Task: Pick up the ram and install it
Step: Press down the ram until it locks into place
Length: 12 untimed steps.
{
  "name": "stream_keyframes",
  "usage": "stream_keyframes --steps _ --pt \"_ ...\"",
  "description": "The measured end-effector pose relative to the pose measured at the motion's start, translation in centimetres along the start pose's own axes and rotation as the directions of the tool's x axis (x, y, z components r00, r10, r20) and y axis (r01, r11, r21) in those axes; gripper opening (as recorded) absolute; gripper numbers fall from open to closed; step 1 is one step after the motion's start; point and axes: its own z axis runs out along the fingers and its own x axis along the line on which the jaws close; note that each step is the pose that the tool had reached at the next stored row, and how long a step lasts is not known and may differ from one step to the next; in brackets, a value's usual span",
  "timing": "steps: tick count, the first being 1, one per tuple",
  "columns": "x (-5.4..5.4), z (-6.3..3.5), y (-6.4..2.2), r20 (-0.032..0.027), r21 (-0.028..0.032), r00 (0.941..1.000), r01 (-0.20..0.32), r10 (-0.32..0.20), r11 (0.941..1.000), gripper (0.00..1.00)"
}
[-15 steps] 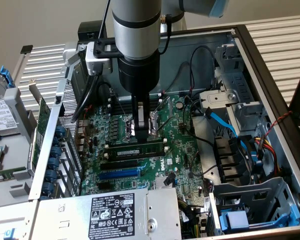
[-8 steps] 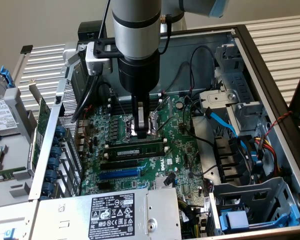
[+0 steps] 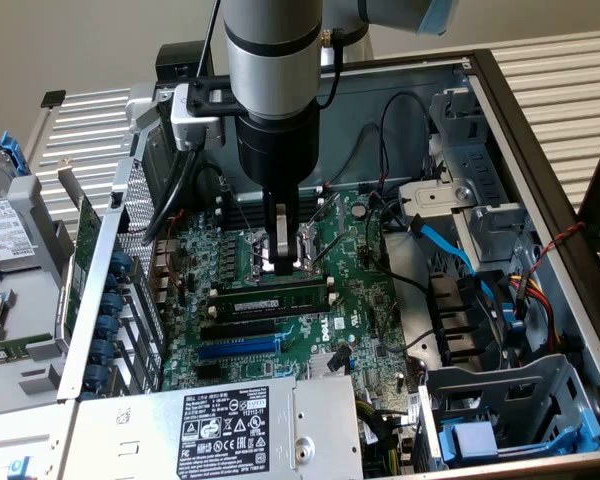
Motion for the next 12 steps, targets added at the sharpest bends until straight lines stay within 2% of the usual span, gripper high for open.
stream_keyframes --steps 7,12 --pt "0.00 0.07 0.21 0.0000 0.0002 1.0000 0.000 0.000 1.0000 0.11" --pt "-0.02 0.77 0.24 0.0001 0.0005 1.0000 0.000 0.000 1.0000 0.11"
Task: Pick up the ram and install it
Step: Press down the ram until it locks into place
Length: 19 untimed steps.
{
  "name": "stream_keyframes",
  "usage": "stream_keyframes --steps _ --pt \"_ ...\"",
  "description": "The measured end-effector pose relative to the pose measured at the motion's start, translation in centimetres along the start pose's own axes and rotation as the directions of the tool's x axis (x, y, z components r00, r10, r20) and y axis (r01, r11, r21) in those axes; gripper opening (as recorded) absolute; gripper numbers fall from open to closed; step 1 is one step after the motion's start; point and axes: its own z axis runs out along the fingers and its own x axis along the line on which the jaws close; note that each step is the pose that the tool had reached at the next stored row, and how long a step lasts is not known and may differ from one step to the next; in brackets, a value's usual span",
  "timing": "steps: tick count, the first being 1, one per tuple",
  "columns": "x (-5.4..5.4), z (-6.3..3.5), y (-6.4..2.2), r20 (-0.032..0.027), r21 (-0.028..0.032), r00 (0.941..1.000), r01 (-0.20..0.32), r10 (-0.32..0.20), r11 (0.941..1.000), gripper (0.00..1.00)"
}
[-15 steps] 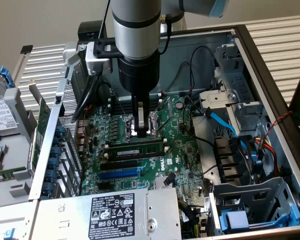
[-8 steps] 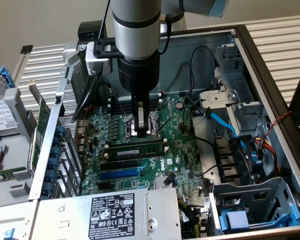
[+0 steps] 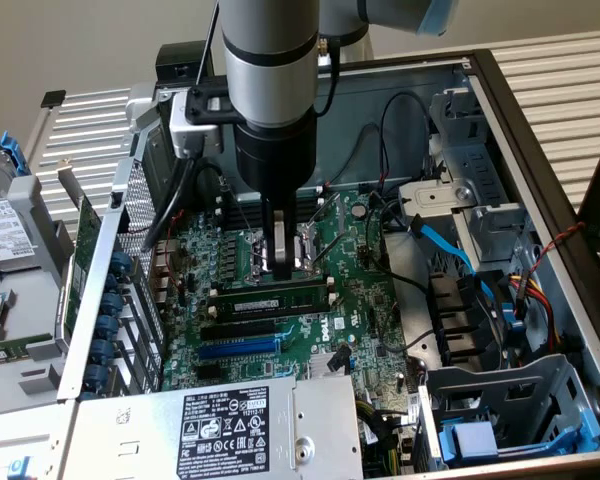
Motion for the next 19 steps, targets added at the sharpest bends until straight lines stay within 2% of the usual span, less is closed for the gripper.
stream_keyframes --steps 14,19 --pt "0.0 2.49 -0.09 -0.0015 -0.0010 1.0000 0.000 0.000 1.0000 0.11" --pt "0.0 2.60 -0.10 -0.0001 -0.0002 1.0000 0.000 0.000 1.0000 0.11"
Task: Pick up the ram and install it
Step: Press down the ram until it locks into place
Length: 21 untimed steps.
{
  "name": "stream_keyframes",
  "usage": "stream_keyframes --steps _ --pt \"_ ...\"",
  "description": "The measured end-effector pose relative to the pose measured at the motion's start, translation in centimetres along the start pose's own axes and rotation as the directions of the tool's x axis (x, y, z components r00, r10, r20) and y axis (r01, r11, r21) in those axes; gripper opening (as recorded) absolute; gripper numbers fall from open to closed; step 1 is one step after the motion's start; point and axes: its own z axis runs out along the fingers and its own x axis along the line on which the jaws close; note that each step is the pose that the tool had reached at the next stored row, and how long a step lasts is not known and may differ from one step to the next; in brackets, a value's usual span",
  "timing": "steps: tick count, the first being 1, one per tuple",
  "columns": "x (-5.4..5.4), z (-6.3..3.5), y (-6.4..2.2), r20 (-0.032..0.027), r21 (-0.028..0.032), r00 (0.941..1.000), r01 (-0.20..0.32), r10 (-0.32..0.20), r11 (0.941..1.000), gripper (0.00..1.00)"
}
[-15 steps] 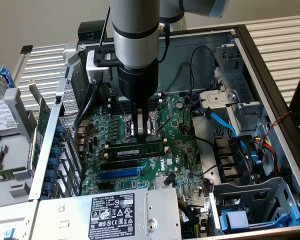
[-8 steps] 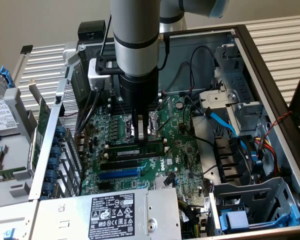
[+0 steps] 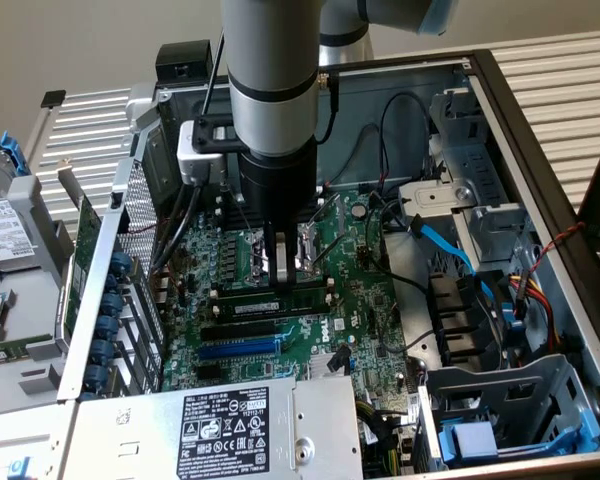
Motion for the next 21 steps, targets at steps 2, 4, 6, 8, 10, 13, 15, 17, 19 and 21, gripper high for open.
stream_keyframes --steps 2,4,6,8,10,13,15,17,19,21 --pt "0.0 0.00 0.00 0.0000 0.0000 1.0000 0.000 0.000 1.0000 0.11" --pt "0.0 -0.01 0.00 0.0000 0.0000 1.0000 0.000 0.000 1.0000 0.11" --pt "0.0 -0.11 0.00 -0.0002 0.0000 1.0000 0.000 0.000 1.0000 0.11" --pt "0.0 -0.27 0.00 0.0007 0.0006 1.0000 0.000 0.000 1.0000 0.11" --pt "0.0 -0.49 0.01 0.0010 0.0012 1.0000 0.000 0.000 1.0000 0.11" --pt "-0.1 -0.91 0.03 -0.0006 0.0003 1.0000 0.000 0.000 1.0000 0.11" --pt "-0.1 -1.16 0.04 -0.0013 0.0002 1.0000 0.000 0.000 1.0000 0.11" --pt "-0.1 -1.46 0.06 -0.0015 0.0004 1.0000 0.000 0.000 1.0000 0.11" --pt "-0.1 -1.93 0.08 -0.0021 0.0003 1.0000 0.000 0.000 1.0000 0.11" --pt "-0.1 -2.48 0.10 -0.0023 0.0003 1.0000 0.000 0.000 1.0000 0.11"
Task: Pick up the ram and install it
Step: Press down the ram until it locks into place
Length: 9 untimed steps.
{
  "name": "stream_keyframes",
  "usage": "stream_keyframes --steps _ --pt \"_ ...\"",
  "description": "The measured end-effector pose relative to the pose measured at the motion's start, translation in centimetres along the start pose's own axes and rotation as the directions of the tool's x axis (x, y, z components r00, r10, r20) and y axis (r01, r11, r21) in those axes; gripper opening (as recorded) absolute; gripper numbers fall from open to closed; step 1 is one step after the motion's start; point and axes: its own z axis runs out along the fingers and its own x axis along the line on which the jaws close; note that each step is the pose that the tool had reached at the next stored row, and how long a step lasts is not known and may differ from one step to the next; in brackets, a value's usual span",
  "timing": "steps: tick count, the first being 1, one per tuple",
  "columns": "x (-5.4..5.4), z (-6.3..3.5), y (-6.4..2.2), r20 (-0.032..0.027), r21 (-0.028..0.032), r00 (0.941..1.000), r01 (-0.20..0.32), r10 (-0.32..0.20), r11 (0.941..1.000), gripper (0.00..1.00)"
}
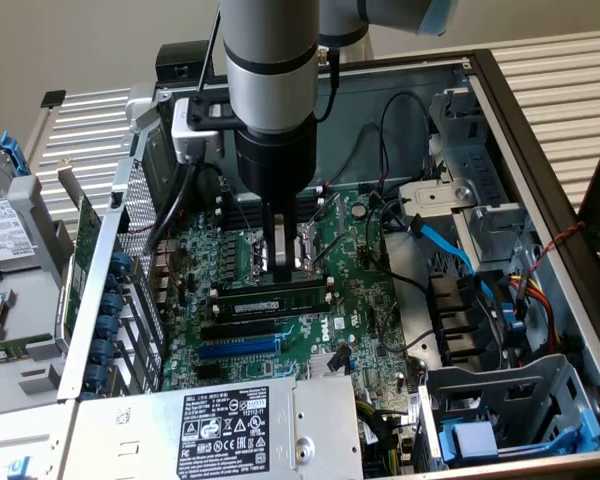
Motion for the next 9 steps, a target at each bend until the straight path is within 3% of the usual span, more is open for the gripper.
stream_keyframes --steps 4,9 --pt "-0.03 -0.73 0.03 -0.0006 0.0000 1.0000 0.000 0.000 1.0000 0.11" --pt "-0.03 -0.74 0.03 -0.0006 0.0000 1.0000 0.000 0.000 1.0000 0.11"
